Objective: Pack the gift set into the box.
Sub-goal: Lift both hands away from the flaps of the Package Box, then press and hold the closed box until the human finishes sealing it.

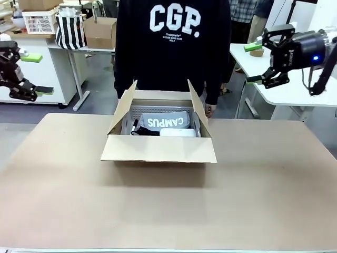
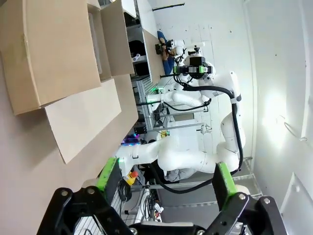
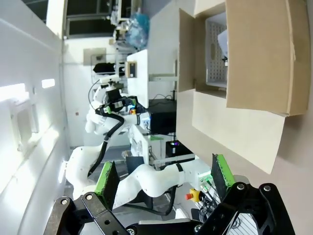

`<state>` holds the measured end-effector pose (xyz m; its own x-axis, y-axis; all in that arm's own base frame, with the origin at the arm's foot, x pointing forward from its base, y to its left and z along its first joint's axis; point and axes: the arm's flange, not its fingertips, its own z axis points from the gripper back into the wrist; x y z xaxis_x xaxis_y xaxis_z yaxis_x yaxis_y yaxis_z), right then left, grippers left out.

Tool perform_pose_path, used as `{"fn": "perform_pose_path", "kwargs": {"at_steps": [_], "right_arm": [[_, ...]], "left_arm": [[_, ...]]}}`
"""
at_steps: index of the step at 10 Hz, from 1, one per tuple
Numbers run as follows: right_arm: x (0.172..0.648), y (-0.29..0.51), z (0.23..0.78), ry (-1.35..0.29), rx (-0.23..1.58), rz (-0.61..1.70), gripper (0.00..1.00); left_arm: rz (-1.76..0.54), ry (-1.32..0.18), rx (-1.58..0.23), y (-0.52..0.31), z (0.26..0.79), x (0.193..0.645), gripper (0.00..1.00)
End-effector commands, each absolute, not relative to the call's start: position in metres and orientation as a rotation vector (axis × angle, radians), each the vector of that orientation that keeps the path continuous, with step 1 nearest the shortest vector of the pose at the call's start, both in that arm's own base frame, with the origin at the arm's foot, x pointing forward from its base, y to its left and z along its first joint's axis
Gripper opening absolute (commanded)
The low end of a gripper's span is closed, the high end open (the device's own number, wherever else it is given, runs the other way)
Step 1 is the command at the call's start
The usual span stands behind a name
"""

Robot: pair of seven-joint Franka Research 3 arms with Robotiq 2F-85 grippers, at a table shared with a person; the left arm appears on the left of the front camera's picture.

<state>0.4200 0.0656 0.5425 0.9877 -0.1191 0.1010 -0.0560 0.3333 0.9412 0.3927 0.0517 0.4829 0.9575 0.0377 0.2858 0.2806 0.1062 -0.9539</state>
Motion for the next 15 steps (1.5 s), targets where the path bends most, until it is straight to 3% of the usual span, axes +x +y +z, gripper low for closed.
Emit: {"fn": "perform_pose_path", "kwargs": {"at_steps": [1,15], "right_arm": [[0.4203,0.0609,0.5428,-0.166,1.221,-0.032,1.0],[0.4203,0.0609,0.5428,-0.166,1.221,-0.032,1.0]], "left_arm": [[-0.162,-0.271,-1.462,0.0471,0.4812,0.3891,1.0],[-0.162,-0.271,-1.462,0.0471,0.4812,0.3891,1.0]]}}
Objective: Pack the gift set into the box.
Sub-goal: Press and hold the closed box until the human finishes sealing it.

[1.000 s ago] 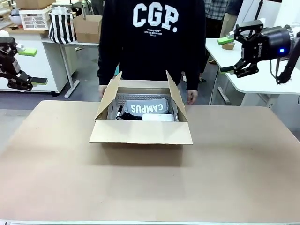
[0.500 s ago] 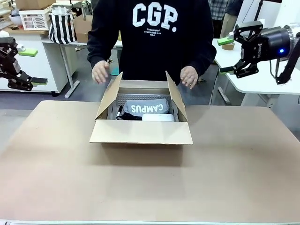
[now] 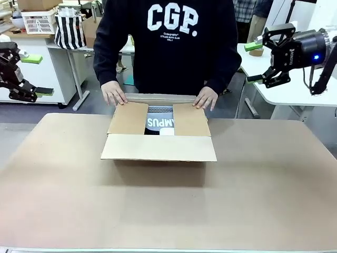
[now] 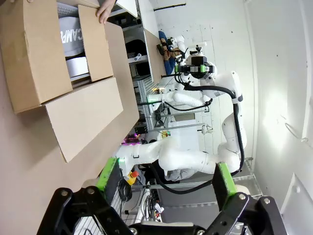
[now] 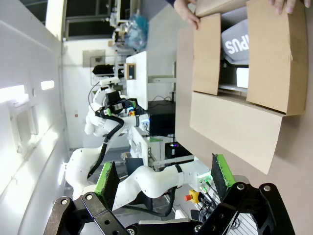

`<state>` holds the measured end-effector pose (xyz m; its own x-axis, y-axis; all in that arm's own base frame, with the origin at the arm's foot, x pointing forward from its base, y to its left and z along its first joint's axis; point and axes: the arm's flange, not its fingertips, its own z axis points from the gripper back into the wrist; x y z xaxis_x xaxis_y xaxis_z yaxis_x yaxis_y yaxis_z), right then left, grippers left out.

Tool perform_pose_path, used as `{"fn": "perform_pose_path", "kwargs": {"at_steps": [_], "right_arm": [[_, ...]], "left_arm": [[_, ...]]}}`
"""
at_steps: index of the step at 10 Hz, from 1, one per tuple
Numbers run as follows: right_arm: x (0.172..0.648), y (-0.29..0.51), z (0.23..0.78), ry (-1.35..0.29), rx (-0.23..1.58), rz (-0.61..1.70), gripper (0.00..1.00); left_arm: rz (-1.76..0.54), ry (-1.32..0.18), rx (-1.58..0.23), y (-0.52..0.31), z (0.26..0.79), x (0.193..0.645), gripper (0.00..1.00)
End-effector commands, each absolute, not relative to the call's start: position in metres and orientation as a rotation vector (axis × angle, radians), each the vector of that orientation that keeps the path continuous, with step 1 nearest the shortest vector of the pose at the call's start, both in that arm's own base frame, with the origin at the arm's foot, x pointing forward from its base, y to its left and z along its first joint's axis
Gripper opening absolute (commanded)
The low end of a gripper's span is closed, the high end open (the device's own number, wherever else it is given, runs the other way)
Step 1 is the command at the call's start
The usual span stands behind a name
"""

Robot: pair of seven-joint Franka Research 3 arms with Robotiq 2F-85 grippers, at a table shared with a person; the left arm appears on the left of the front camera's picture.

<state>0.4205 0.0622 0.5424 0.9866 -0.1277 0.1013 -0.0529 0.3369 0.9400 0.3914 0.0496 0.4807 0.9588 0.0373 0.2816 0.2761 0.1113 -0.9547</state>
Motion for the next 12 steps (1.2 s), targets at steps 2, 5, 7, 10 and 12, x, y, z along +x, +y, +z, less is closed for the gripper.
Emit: {"fn": "perform_pose_path", "kwargs": {"at_steps": [2,5,7,10,12], "right_arm": [[0.4203,0.0609,0.5428,-0.166,1.221,-0.032,1.0],[0.4203,0.0609,0.5428,-0.166,1.221,-0.032,1.0],[0.4203,0.0609,0.5428,-0.166,1.221,-0.032,1.0],[0.4203,0.0609,0.5428,-0.166,1.221,-0.032,1.0],[0.4203,0.0609,0.5428,-0.166,1.221,-0.032,1.0]], "left_arm": [[-0.162,-0.271,-1.462,0.0471,0.4812,0.3891,1.0],[-0.162,-0.271,-1.462,0.0471,0.4812,0.3891,1.0],[-0.162,-0.271,-1.462,0.0471,0.4812,0.3891,1.0],[-0.162,-0.271,-1.462,0.0471,0.4812,0.3891,1.0],[-0.162,-0.271,-1.462,0.0471,0.4812,0.3891,1.0]]}}
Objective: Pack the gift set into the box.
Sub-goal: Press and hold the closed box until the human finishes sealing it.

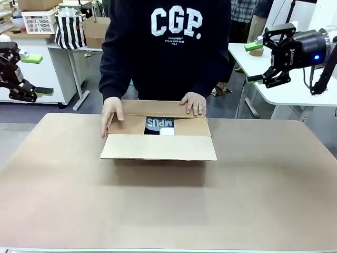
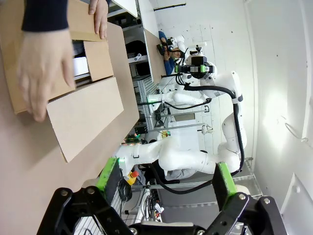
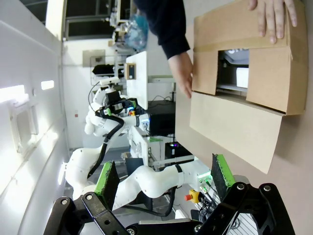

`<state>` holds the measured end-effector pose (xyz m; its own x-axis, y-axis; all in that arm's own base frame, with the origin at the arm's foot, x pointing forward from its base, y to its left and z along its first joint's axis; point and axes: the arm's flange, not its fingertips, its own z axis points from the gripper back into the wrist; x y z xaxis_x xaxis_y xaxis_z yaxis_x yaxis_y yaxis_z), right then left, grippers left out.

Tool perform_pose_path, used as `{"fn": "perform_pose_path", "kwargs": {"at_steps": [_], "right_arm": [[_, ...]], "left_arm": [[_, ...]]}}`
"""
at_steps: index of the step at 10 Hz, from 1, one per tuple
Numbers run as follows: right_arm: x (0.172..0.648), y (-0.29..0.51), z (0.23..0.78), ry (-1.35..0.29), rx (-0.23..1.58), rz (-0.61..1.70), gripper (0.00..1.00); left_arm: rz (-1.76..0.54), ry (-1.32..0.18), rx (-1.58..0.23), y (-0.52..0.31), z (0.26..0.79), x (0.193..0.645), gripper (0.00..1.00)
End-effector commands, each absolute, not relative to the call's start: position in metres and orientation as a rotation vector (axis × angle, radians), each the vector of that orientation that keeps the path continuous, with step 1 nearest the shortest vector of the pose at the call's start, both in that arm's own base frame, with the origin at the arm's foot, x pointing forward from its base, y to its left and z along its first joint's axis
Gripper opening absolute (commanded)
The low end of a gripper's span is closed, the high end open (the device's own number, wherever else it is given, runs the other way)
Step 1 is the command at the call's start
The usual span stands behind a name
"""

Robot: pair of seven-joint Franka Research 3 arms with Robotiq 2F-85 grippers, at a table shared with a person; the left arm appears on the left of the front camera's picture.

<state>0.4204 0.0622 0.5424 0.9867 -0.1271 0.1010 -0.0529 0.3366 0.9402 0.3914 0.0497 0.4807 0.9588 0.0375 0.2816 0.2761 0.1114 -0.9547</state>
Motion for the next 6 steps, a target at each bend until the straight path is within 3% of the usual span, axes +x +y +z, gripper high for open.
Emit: {"fn": "perform_pose_path", "kwargs": {"at_steps": [1,6], "right_arm": [[0.4203,0.0609,0.5428,-0.166,1.221,-0.032,1.0],[0.4203,0.0609,0.5428,-0.166,1.221,-0.032,1.0]], "left_arm": [[-0.162,-0.271,-1.462,0.0471,0.4812,0.3891,1.0],[-0.162,-0.271,-1.462,0.0471,0.4812,0.3891,1.0]]}}
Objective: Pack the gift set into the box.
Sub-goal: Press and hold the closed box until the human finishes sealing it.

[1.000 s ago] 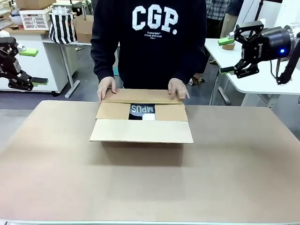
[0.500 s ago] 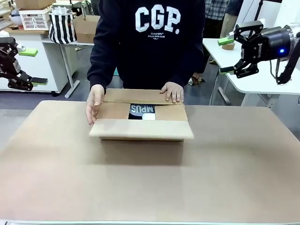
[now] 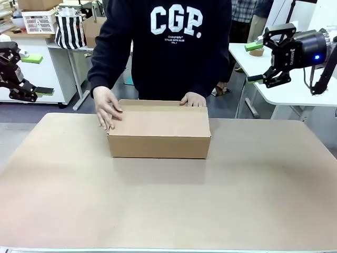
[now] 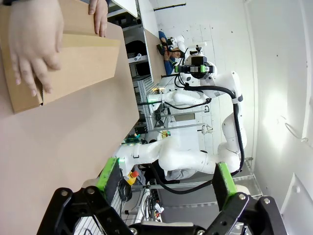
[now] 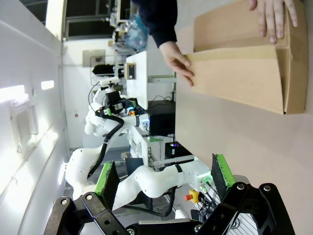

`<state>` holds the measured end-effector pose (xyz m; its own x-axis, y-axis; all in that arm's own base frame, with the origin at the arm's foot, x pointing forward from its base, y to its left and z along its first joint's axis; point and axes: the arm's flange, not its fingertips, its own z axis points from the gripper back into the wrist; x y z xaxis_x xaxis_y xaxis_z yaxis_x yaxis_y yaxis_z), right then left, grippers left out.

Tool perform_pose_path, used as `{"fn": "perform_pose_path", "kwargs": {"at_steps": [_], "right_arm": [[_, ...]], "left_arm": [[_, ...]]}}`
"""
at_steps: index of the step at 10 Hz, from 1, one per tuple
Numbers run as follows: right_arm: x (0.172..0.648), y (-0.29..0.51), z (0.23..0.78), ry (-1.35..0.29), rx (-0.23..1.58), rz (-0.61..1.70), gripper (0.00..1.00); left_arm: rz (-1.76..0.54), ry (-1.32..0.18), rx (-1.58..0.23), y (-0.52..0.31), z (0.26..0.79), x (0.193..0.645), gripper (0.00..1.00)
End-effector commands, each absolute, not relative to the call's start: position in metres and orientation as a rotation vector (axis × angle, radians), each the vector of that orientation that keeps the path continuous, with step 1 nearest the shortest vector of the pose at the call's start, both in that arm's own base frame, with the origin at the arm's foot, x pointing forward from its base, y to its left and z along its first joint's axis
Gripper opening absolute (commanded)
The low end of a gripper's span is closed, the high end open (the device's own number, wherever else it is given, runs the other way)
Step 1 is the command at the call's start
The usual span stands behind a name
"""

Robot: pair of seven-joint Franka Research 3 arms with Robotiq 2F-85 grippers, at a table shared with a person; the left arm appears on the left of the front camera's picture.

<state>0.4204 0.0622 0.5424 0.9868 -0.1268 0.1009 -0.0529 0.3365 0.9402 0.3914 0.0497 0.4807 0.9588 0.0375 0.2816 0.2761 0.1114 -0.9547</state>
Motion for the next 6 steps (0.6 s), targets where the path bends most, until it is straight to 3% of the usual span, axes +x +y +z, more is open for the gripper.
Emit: {"fn": "perform_pose_path", "kwargs": {"at_steps": [1,6], "right_arm": [[0.4203,0.0609,0.5428,-0.166,1.221,-0.032,1.0],[0.4203,0.0609,0.5428,-0.166,1.221,-0.032,1.0]], "left_arm": [[-0.162,-0.271,-1.462,0.0471,0.4812,0.3891,1.0],[-0.162,-0.271,-1.462,0.0471,0.4812,0.3891,1.0]]}}
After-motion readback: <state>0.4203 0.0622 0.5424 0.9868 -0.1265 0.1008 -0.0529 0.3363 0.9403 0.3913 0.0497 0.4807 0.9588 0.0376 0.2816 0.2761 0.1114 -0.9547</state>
